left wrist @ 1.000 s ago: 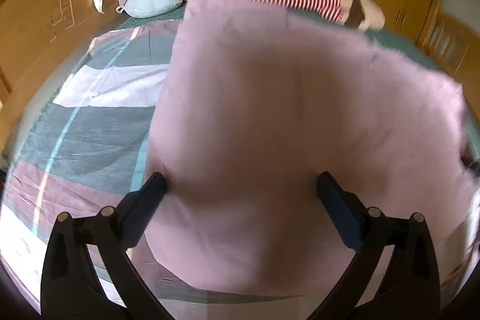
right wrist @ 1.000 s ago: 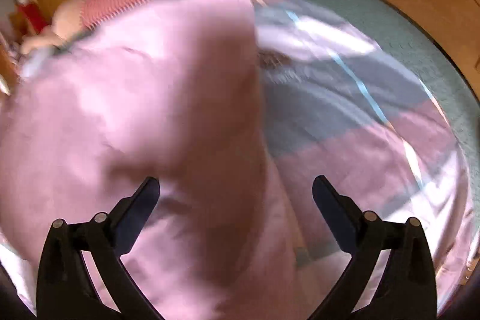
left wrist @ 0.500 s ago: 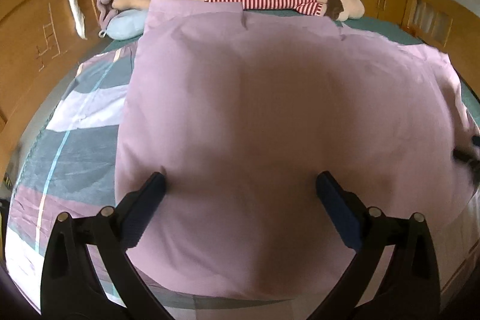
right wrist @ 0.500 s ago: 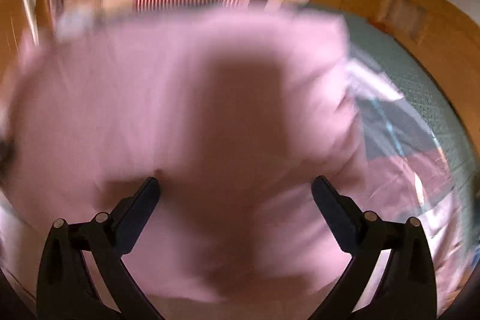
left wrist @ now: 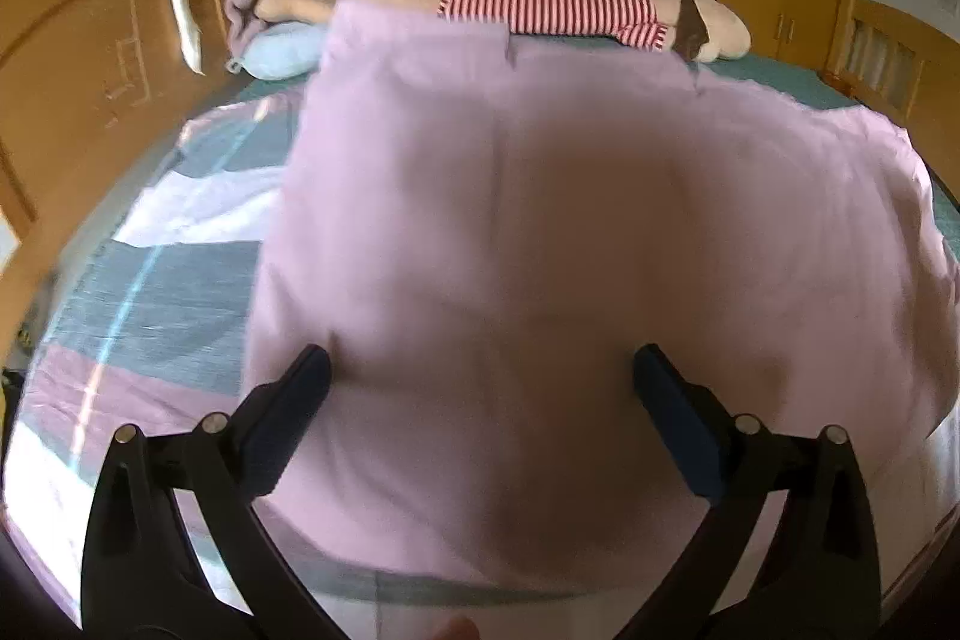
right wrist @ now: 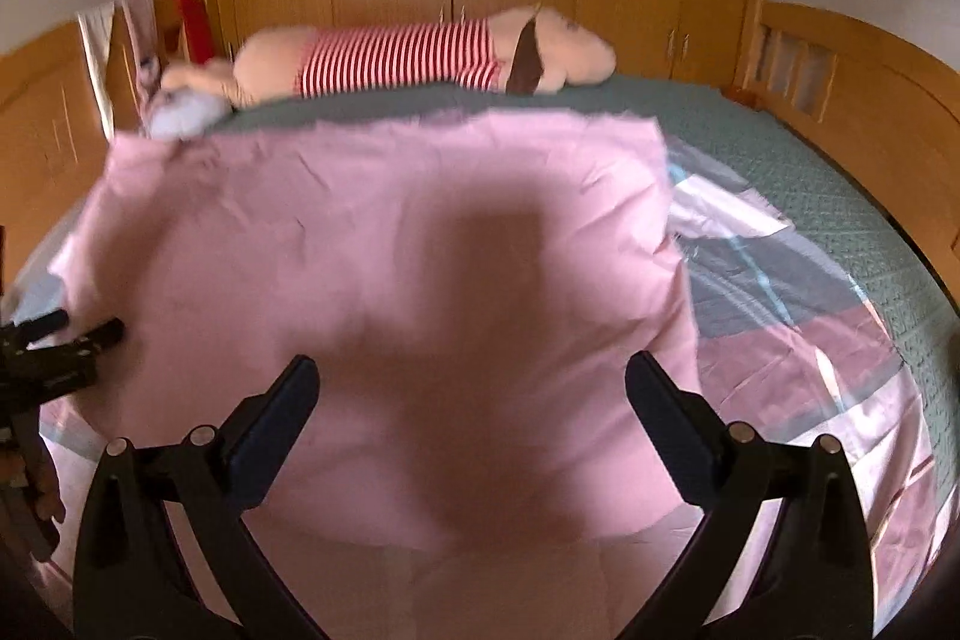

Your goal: Fold large clothes

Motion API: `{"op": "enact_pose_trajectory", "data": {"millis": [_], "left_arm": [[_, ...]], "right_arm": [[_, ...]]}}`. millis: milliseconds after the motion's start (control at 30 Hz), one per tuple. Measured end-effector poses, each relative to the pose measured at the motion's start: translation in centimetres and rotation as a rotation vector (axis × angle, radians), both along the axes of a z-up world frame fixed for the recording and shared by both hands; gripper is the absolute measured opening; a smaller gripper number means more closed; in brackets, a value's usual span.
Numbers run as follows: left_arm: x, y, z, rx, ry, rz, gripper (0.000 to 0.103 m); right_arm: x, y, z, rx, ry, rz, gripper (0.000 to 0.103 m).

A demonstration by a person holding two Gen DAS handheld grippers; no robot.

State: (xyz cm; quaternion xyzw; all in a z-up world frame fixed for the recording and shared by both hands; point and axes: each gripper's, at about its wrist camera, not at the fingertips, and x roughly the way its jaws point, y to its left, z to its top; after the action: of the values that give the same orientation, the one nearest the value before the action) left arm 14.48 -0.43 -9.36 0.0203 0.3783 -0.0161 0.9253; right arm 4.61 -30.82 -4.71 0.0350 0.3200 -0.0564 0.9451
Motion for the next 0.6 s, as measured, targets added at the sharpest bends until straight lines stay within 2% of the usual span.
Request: {"op": "enact_pose_trajectory", "data": {"millis": [67,100,167,200,300,367,467,600], "left_arm": [[-2.5,-1.2,3.1,-0.019,-0.117,-0.026,0.101],[-3.9,-2.1,4.5,-0.004,-0.164,-0.04,0.101],[-6.0,-3.7,6.3,0.007,-0.197,-0.07,0.101],[-6.9,-4.2,6.8,-0.004,-0.195,-0.082,0.101],[-9.4,-5.4,8.7,-0.11,-0.115,-0.112,0.101],[-10.5,-5.8,9.9,-0.145,-0.114,-0.135,0.101],[-12.7,-6.3,11.8,-0.125,-0.175,-0.114,0.101],[-14.5,-6.7,13.3,-0.108,-0.178,-0.052,0.101]], "right_arm": [[-1.2,0.0,1.3,0.014,-0.048,-0.017,0.102],[-1.6,0.2,2.1,0.019,-0.068,-0.024,0.102],[-2.9,0.4,3.2,0.017,-0.112,-0.039,0.102],[-3.7,0.5,3.8,0.009,-0.134,-0.048,0.102],[-5.4,1.1,5.7,-0.011,-0.166,-0.049,0.102],[-6.5,1.5,6.9,-0.025,-0.175,-0.054,0.102],[-7.8,1.9,8.0,-0.022,-0.194,-0.045,0.102],[-9.0,2.5,9.0,-0.046,-0.193,-0.044,0.102]]}}
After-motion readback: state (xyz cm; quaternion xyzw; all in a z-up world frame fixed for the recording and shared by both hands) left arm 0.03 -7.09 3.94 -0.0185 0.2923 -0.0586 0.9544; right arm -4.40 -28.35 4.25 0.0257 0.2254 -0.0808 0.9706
